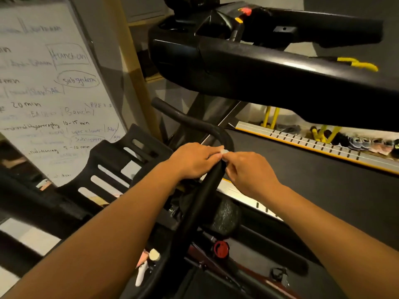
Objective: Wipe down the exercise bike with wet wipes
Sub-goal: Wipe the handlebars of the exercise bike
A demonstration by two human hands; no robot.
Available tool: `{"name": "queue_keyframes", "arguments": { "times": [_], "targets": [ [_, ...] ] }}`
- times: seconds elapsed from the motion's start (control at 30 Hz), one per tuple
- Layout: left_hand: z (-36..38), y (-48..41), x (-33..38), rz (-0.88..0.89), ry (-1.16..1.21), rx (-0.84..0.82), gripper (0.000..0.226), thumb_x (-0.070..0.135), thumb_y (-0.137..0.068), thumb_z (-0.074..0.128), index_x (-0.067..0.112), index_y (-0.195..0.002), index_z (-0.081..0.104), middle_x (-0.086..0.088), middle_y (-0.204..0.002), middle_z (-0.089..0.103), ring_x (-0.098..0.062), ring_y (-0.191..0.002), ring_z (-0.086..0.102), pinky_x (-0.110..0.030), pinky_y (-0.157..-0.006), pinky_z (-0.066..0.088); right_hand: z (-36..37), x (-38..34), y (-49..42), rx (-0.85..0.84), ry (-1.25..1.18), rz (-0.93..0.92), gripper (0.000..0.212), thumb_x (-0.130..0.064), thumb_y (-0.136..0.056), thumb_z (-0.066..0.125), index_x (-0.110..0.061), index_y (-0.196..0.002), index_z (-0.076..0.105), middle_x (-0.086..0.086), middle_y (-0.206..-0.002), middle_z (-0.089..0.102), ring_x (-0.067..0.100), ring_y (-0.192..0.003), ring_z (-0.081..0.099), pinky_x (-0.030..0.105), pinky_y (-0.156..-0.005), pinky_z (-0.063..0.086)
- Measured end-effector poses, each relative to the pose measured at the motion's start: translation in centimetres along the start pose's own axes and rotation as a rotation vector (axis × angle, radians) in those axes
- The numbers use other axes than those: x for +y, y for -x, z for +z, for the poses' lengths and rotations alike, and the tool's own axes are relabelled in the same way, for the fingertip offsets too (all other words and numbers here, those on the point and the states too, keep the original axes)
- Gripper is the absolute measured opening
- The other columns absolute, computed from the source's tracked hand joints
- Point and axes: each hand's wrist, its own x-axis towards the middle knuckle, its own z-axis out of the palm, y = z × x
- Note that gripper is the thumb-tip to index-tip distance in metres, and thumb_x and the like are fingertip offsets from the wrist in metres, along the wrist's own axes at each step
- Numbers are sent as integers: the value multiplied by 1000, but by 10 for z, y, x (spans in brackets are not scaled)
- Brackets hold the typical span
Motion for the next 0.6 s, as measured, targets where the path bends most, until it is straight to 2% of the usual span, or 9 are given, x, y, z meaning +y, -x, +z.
{"name": "queue_keyframes", "arguments": {
  "times": [0.07,0.13,0.2,0.3,0.43,0.6],
  "targets": [
    [3,10,1,23,-26,-24,48,42,-106,22,34,-153,26,1,-157,36,-18,-148,23,-46,-122,12,0,-12,9,-5,-1,6,25,-24,-97,42,-19,-111,63,3,-90,68,25,-80,62,38,-66,49],
    [5,22,1,34,-23,-24,49,42,-106,18,34,-155,19,5,-164,15,-17,-152,2,-48,-122,-5,0,-25,19,-6,-23,24,28,-24,-98,42,-18,-115,63,3,-95,69,24,-85,63,39,-72,51],
    [8,37,1,37,-31,-6,50,43,-106,15,36,-156,14,4,-165,2,-19,-151,-10,-49,-119,-13,0,-38,28,3,-56,45,32,-22,-98,43,-16,-122,62,4,-103,70,23,-92,64,40,-79,52],
    [10,66,3,59,-10,0,51,43,-106,13,34,-156,9,1,-165,-4,-21,-150,-15,-52,-119,-14,-1,-57,40,27,-66,67,33,-19,-97,45,-14,-124,62,6,-105,69,24,-94,64,39,-82,52],
    [11,113,-4,63,3,3,51,43,-106,17,35,-156,11,1,-166,-2,-21,-151,-12,-58,-118,-12,-3,-85,56,42,-39,122,28,-17,-96,46,-12,-116,65,6,-99,69,23,-88,63,32,-72,48],
    [19,175,-49,-44,86,111,50,46,-105,21,36,-155,20,4,-166,2,-20,-151,-11,-60,-116,-14,9,-139,94,43,-55,105,31,-9,-93,53,-8,-121,65,9,-115,70,28,-102,65,30,-84,48]
  ]
}}
